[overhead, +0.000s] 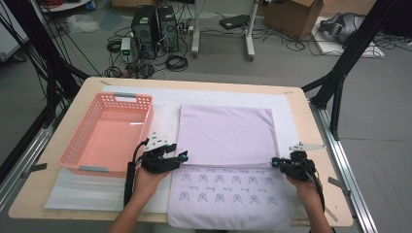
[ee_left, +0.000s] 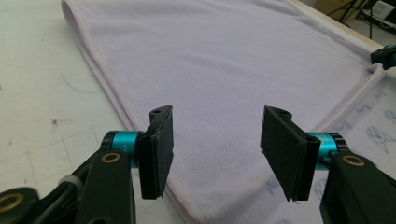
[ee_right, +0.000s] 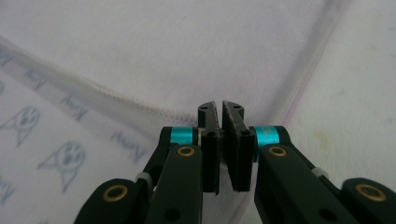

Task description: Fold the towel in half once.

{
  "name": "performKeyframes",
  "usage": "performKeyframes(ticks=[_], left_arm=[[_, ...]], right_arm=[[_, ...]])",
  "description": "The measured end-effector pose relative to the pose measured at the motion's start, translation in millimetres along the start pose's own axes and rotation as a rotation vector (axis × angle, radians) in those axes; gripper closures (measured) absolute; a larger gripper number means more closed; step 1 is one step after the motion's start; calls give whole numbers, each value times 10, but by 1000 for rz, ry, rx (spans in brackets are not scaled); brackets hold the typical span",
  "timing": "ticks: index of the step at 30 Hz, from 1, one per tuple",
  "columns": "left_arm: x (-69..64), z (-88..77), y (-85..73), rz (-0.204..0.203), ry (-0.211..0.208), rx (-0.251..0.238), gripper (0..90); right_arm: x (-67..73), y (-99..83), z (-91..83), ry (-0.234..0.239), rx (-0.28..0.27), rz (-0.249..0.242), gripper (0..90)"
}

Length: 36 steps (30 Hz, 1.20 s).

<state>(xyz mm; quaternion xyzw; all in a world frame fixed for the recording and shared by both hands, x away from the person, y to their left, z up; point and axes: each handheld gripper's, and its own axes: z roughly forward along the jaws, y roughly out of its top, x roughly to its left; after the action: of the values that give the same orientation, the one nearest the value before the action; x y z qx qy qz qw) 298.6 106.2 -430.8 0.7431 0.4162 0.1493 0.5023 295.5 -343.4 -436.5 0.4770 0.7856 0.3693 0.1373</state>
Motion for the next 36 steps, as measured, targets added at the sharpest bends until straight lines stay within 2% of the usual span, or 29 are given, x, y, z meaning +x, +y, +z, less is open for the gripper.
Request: performKeyframes(ticks=[2, 6, 10, 12, 14, 17, 21, 25, 30, 34, 36], left_arm=[[-24, -34, -37, -1, -2, 4, 445], [-51, -100, -129, 18, 12, 39, 451], [-18, -171, -270, 20, 27, 62, 496], [0, -188, -282, 16, 34, 66, 502], [7, -193, -270, 16, 35, 51, 506], [-2, -156, -257, 48, 33, 58, 513], [-31, -101, -259, 106, 38, 62, 540], [-42, -27, -230, 122, 44, 74, 599], [-80, 14, -227, 161, 58, 107, 821], [-96, -8, -233, 172, 66, 84, 854], [-98, -41, -230, 155, 59, 74, 857]], right_arm=[[43, -96, -65, -18, -14, -28, 857], [81, -217, -152, -16, -50, -53, 856], [102, -259, -148, -34, -78, -63, 843], [101, -273, -137, -43, -81, -65, 830], [110, -287, -139, -48, -80, -81, 824], [124, -304, -165, -59, -76, -96, 822], [94, -321, -187, -52, -87, -73, 825], [88, -316, -190, -47, -96, -62, 825], [84, -320, -197, -46, -98, -59, 824], [69, -327, -223, -45, -108, -43, 831], [59, -337, -237, -46, -109, -40, 841]])
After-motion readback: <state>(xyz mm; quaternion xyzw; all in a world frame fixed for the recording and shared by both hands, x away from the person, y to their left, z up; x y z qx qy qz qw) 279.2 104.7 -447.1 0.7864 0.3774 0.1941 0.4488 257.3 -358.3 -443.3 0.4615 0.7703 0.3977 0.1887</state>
